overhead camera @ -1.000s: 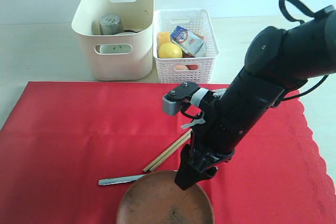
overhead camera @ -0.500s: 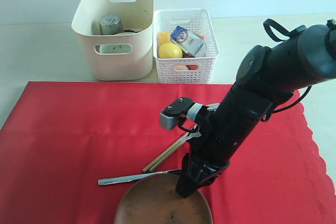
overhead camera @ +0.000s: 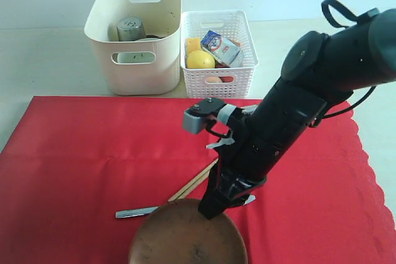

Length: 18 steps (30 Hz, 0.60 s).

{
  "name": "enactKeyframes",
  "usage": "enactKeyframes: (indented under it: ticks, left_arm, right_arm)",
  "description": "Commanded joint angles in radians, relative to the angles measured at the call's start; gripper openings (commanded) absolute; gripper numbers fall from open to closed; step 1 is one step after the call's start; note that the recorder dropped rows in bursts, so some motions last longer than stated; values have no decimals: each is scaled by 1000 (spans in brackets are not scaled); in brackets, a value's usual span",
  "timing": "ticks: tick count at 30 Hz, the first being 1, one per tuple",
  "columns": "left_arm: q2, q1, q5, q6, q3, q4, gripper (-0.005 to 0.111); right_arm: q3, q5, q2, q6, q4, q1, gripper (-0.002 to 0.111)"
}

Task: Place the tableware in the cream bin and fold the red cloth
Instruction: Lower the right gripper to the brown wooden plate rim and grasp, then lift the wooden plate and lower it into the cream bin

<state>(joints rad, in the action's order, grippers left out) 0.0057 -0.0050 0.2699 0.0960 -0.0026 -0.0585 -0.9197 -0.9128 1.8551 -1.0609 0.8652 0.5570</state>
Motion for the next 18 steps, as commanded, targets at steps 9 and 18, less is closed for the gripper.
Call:
enactKeyframes:
  ticks: [9, 18]
  left_arm:
    - [-6, -5, -5, 1, 3, 3, 0]
    - [-6, -5, -5, 1, 3, 3, 0]
  right_arm:
    - [-157, -68, -112, 86, 0, 1, 0]
    - [-245, 122, -112, 95, 0, -13, 0]
